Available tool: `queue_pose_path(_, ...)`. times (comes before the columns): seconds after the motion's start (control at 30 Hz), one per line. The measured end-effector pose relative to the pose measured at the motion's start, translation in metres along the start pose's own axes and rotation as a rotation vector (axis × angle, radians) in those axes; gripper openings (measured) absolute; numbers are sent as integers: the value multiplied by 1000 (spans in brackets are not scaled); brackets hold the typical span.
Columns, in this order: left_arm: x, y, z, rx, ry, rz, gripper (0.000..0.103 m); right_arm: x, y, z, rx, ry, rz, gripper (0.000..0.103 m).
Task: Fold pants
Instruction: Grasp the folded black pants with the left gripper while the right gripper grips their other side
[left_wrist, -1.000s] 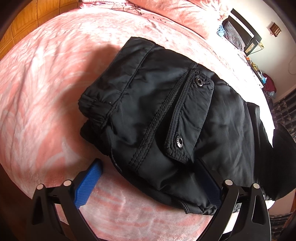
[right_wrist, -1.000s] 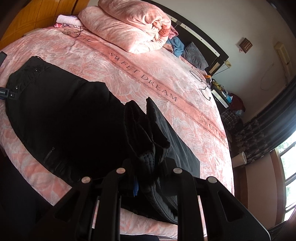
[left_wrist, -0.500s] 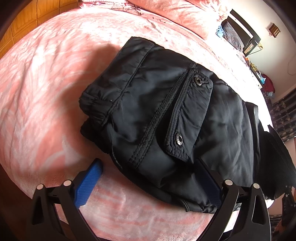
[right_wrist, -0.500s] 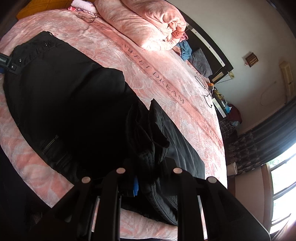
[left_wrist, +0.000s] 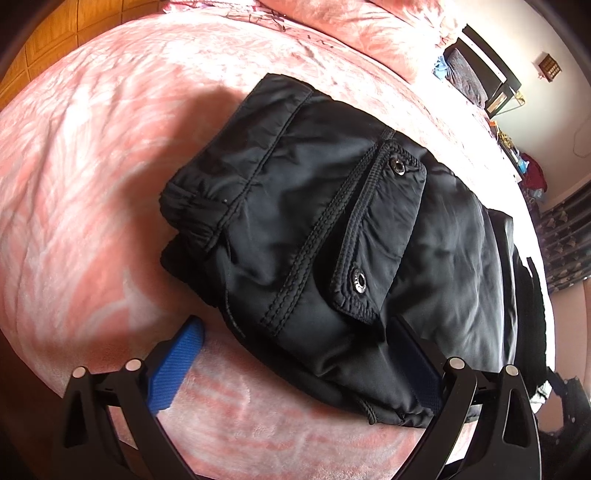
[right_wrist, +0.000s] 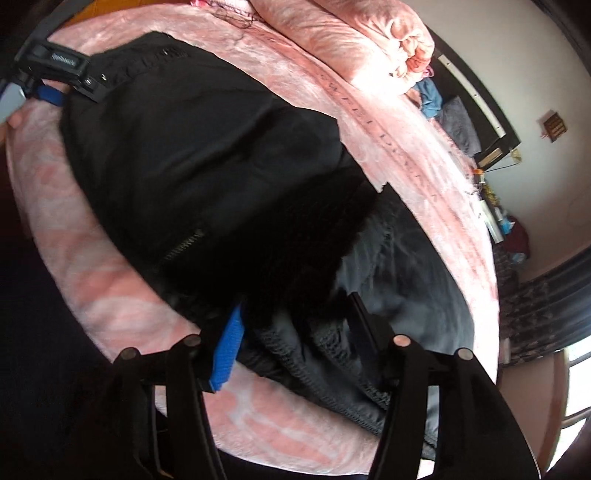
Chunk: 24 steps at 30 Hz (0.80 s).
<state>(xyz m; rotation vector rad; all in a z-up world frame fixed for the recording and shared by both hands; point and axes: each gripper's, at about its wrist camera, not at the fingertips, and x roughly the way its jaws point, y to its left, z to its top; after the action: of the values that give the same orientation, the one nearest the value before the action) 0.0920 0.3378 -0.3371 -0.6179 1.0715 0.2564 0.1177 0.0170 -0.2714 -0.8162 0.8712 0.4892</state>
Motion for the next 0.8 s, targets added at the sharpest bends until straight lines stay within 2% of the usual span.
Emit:
queue_pose_path(0.03, -1, 3, 0, -14, -6, -11, 99, -5, -4, 3, 21, 0, 58, 62)
queue_pose_path(0.1, -5, 10, -2, -58, -18, -45, 99, -18, -24, 12, 90, -21, 225, 61)
queue_pose_path(0.2, -7, 21, -4, -118, -32, -93, 99, -25, -75, 24, 269, -51, 359, 61)
queue_pose_path(0.27, -8, 27, -4, -151, -41, -111, 99, -15, -107, 27, 387, -45, 360, 60)
queue_pose_path(0.33, -8, 32, -4, -179, -50, -120, 99, 10, -127, 22, 484, 26, 322, 57)
queue_pose_path(0.37, -8, 34, -4, -190, -56, -122, 99, 25, -127, 20, 477, 84, 297, 54)
queue_pose_path(0.5, -9, 37, -3, -202, -57, -115, 99, 52, -97, 14, 375, 198, 334, 54)
queue_pose_path(0.53, -10, 39, -3, -209, -58, -118, 99, 52, -92, 16, 337, 204, 332, 53)
queue_pose_path(0.6, -11, 42, -3, -234, -64, -134, 99, 46, -90, 27, 291, 219, 356, 45)
queue_pose_path(0.63, -11, 44, -4, -260, -74, -152, 99, 39, -94, 38, 280, 207, 367, 45)
queue_pose_path(0.7, -13, 53, -6, -329, -95, -202, 99, 23, -101, 76, 230, 164, 412, 55)
queue_pose_path(0.77, -13, 63, -6, -398, -105, -251, 99, 17, -96, 127, 148, 161, 555, 81)
queue_pose_path(0.8, -14, 68, -5, -434, -108, -277, 99, 17, -89, 155, 103, 172, 636, 82)
